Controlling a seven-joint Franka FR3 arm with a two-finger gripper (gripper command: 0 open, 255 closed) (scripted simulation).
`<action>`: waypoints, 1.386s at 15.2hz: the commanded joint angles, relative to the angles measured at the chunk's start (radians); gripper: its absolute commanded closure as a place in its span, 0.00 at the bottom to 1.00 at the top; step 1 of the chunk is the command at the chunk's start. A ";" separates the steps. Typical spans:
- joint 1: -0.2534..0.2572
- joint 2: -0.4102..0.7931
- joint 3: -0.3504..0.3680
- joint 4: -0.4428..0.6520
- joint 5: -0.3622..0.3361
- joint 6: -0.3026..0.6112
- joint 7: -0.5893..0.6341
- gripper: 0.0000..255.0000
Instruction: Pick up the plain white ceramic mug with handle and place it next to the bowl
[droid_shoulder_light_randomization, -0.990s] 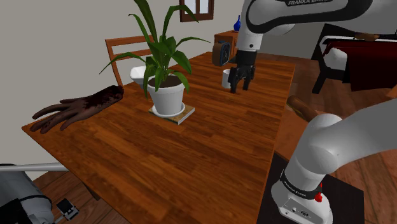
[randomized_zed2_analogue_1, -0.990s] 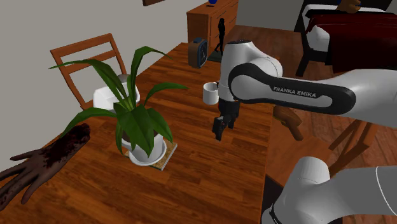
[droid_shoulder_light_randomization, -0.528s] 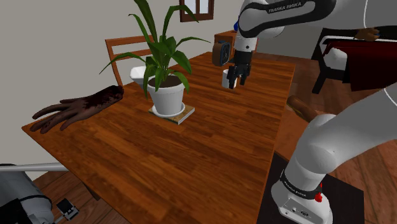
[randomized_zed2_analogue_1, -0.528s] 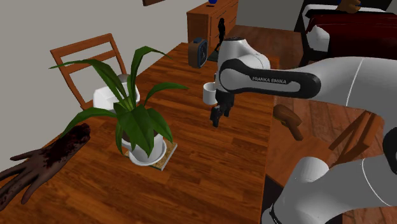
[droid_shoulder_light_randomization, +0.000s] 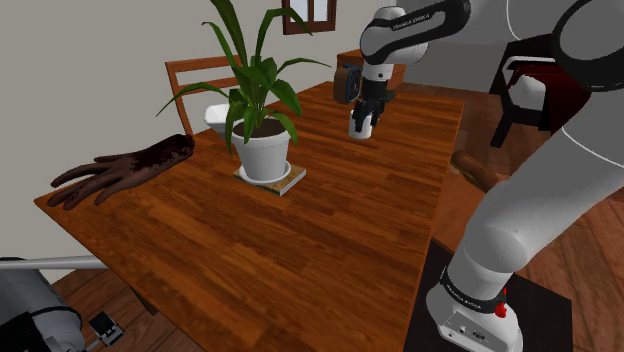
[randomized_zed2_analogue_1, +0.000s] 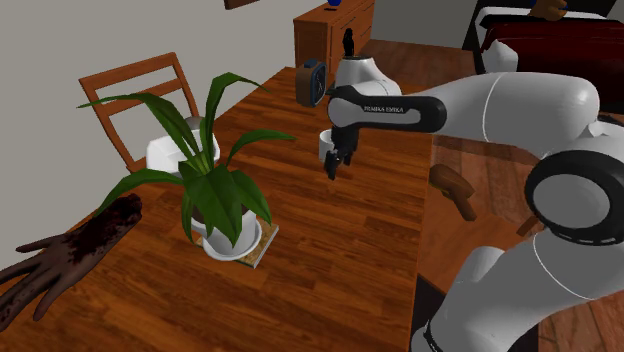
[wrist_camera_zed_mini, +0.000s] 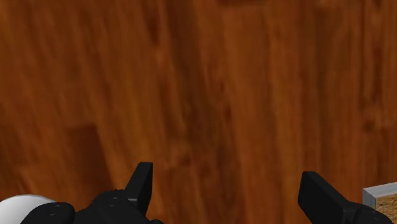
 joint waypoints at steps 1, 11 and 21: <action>-0.002 0.067 -0.022 0.053 0.011 0.026 -0.040 0.00; -0.058 0.422 -0.099 0.399 0.137 0.070 -0.246 0.00; -0.101 0.569 -0.098 0.497 0.204 0.125 -0.312 0.00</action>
